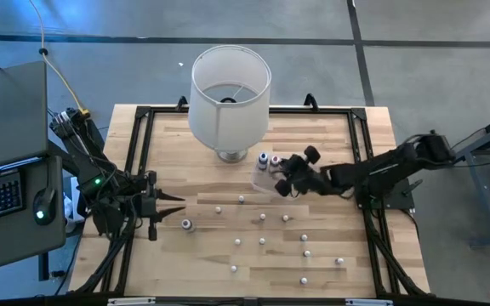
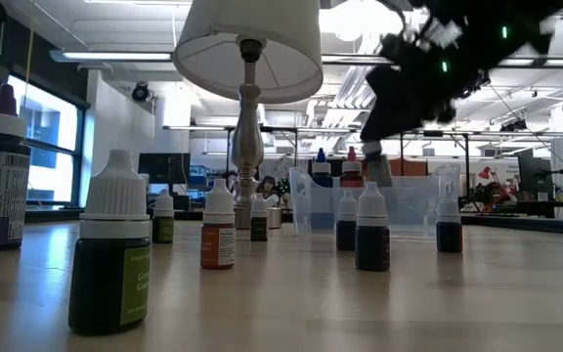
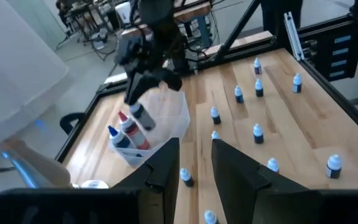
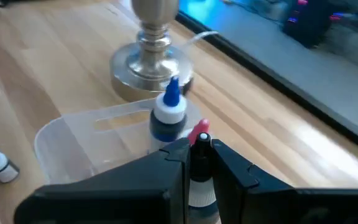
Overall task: Pick & Place food coloring
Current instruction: Put the large black food coloring bottle into the transparent bin, then put the large violet food coloring bottle into the transparent bin
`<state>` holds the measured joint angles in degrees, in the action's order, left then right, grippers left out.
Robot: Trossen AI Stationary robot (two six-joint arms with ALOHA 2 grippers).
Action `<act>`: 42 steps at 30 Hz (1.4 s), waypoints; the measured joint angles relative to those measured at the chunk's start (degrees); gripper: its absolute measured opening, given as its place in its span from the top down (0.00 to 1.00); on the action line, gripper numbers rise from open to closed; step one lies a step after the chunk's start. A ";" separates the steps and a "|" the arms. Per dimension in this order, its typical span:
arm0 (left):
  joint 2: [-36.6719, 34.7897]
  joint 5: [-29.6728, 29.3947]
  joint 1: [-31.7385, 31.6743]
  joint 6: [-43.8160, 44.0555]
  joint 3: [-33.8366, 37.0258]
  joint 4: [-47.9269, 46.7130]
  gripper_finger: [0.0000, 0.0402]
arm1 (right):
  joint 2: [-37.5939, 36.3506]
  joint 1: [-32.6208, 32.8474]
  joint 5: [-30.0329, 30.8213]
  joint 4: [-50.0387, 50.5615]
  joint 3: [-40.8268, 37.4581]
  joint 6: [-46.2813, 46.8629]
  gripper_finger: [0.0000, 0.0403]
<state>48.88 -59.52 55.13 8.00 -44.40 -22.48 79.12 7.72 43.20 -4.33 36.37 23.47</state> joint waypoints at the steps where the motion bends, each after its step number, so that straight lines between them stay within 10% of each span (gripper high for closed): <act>1: 0.01 0.02 0.00 -0.24 0.00 0.03 0.77 | -0.03 -1.25 -1.53 -6.28 -3.10 -1.91 0.90; 9: 0.00 1.58 0.00 -0.23 0.00 0.03 0.77 | 0.00 -8.67 -9.50 -36.90 -18.63 -8.07 0.89; 25: 0.00 2.05 0.00 1.24 0.00 0.03 0.77 | 0.00 -11.62 -13.89 -42.04 -19.93 -11.98 0.63; 42: 0.00 5.13 0.00 2.36 0.00 -1.24 0.77 | 4.07 0.91 -28.16 -40.81 4.01 -23.04 0.61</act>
<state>48.88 -54.39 55.13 10.36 -44.40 -23.72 83.19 8.63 15.04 -45.14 40.38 0.43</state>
